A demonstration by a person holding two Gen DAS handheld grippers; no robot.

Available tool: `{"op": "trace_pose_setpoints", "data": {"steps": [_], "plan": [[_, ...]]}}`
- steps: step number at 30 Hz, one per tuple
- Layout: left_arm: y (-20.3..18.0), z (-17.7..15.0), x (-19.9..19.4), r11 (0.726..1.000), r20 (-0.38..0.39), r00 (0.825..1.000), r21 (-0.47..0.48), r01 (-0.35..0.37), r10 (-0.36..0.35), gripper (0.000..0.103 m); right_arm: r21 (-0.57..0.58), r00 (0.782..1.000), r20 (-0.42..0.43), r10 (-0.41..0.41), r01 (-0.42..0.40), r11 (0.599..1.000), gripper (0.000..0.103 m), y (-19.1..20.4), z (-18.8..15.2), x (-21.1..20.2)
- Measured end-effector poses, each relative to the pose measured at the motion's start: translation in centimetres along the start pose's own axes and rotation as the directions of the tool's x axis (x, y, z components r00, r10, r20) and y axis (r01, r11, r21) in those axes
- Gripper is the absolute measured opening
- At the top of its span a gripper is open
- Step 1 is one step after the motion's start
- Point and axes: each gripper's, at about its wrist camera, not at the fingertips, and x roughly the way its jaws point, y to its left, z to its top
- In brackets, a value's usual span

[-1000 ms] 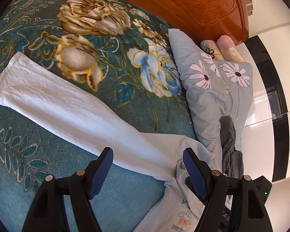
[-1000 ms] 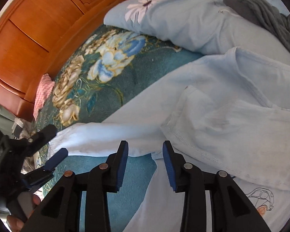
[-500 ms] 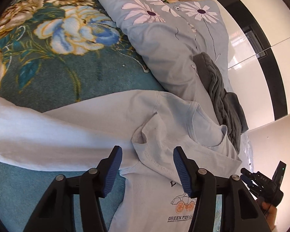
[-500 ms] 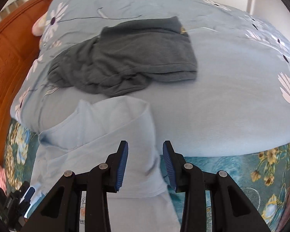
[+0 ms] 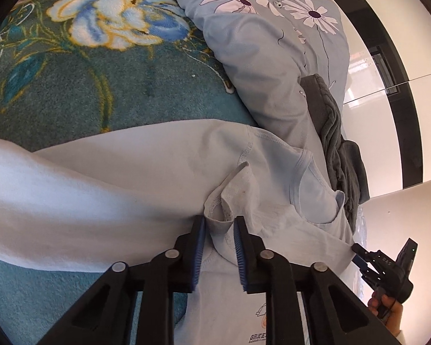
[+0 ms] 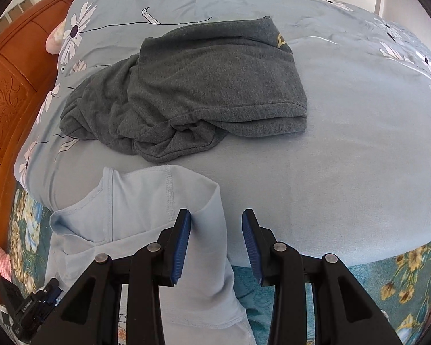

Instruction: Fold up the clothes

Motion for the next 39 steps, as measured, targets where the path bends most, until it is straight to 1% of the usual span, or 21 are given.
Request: {"op": "trace_pose_setpoints", "data": {"steps": [3, 5, 8, 11, 12, 14, 18, 21, 22, 23, 24, 25, 26, 28, 29, 30, 32, 34, 35, 37, 39], "plan": [[-0.5, 0.0, 0.0, 1.000, 0.010, 1.000, 0.021, 0.005, -0.005, 0.005, -0.034, 1.000, -0.009, 0.001, -0.001, 0.999, 0.008, 0.5, 0.4, -0.2], [-0.8, 0.0, -0.7, 0.999, 0.045, 0.999, 0.036, -0.024, 0.022, 0.004, -0.088, 1.000, -0.019, 0.001, -0.003, 0.996, 0.004, 1.4, 0.6, -0.3], [-0.7, 0.0, -2.6, 0.999, 0.114, 0.993, 0.017, -0.040, 0.038, 0.004, -0.161, 1.000, 0.017, -0.009, 0.012, 0.987, 0.002, 2.6, 1.2, -1.2], [-0.2, 0.1, -1.9, 0.995, 0.095, 0.991, 0.001, -0.095, 0.095, 0.004, -0.148, 0.997, 0.064, -0.031, 0.040, 0.988, 0.002, 2.6, 2.3, -1.3], [0.1, 0.1, -1.5, 0.994, 0.081, 0.991, -0.011, -0.107, 0.108, 0.004, -0.147, 0.998, 0.054, -0.042, 0.050, 0.988, 0.002, 2.7, 2.5, -0.8], [1.1, -0.2, -0.4, 0.993, 0.031, 0.994, -0.060, -0.102, 0.104, 0.004, -0.162, 0.997, 0.033, -0.071, 0.075, 0.984, 0.002, 3.0, 2.7, 0.4], [2.1, -0.1, -0.1, 0.992, 0.011, 0.998, -0.114, -0.059, 0.061, 0.004, -0.174, 0.992, 0.001, -0.129, 0.127, 0.977, 0.002, 2.9, 2.3, 1.9], [2.2, -0.2, -0.6, 0.992, 0.014, 1.000, -0.125, -0.025, 0.027, 0.007, -0.145, 0.990, -0.008, -0.143, 0.140, 0.979, 0.004, 2.2, 2.0, 1.6], [2.1, -0.3, -0.9, 0.992, 0.020, 1.000, -0.127, -0.013, 0.016, 0.007, -0.135, 0.990, -0.002, -0.144, 0.143, 0.981, 0.013, 2.1, 2.0, 1.1], [1.9, -0.3, -1.4, 0.992, 0.034, 0.999, -0.122, -0.008, 0.012, 0.009, -0.126, 0.989, 0.004, -0.146, 0.146, 0.981, 0.019, 1.9, 2.0, 0.6], [1.6, -0.4, -1.9, 0.993, 0.050, 0.999, -0.115, -0.013, 0.019, 0.011, -0.123, 0.987, 0.029, -0.156, 0.158, 0.980, 0.033, 1.8, 1.8, -0.4], [1.3, -0.6, -2.5, 0.994, 0.069, 0.997, -0.109, -0.015, 0.023, 0.020, -0.126, 0.985, 0.050, -0.167, 0.172, 0.977, 0.039, 1.7, 1.5, -1.5], [1.2, -0.7, -3.2, 0.994, 0.092, 0.996, -0.106, -0.013, 0.023, 0.026, -0.128, 0.982, 0.070, -0.176, 0.183, 0.975, 0.039, 1.6, 1.1, -2.5], [1.4, -1.1, -5.4, 0.991, 0.153, 0.988, -0.132, -0.007, 0.028, 0.028, -0.120, 0.986, 0.078, -0.144, 0.153, 0.981, 0.039, 1.3, -0.4, -4.4], [1.6, -1.3, -6.7, 0.988, 0.193, 0.981, -0.157, -0.005, 0.035, 0.029, -0.116, 0.989, 0.082, -0.127, 0.136, 0.984, 0.039, 1.1, -1.2, -5.3], [2.2, -1.3, -8.4, 0.980, 0.245, 0.968, -0.198, -0.007, 0.056, 0.029, -0.112, 0.992, 0.080, -0.099, 0.108, 0.988, 0.039, 1.2, -2.2, -6.0], [4.2, -1.3, -12.2, 0.949, 0.340, 0.931, -0.313, -0.018, 0.130, 0.029, -0.106, 0.996, 0.072, -0.047, 0.054, 0.993, 0.039, 1.5, -4.5, -6.9], [7.4, -2.0, -16.3, 0.902, 0.400, 0.895, -0.432, -0.007, 0.198, 0.029, -0.102, 0.998, 0.058, -0.001, 0.007, 0.995, 0.039, 1.8, -7.0, -7.5], [9.1, -2.4, -18.3, 0.871, 0.420, 0.875, -0.492, -0.001, 0.239, 0.029, -0.101, 0.998, 0.050, 0.024, -0.019, 0.995, 0.039, 1.8, -8.3, -7.6], [13.0, -3.8, -21.9, 0.789, 0.422, 0.843, -0.614, -0.003, 0.332, 0.030, -0.095, 0.997, 0.038, 0.064, -0.060, 0.994, 0.039, 2.1, -10.2, -8.0], [17.3, -5.0, -24.2, 0.701, 0.380, 0.829, -0.712, -0.021, 0.411, 0.031, -0.076, 0.995, 0.037, 0.095, -0.092, 0.993, 0.039, 2.2, -11.8, -8.3]]}}
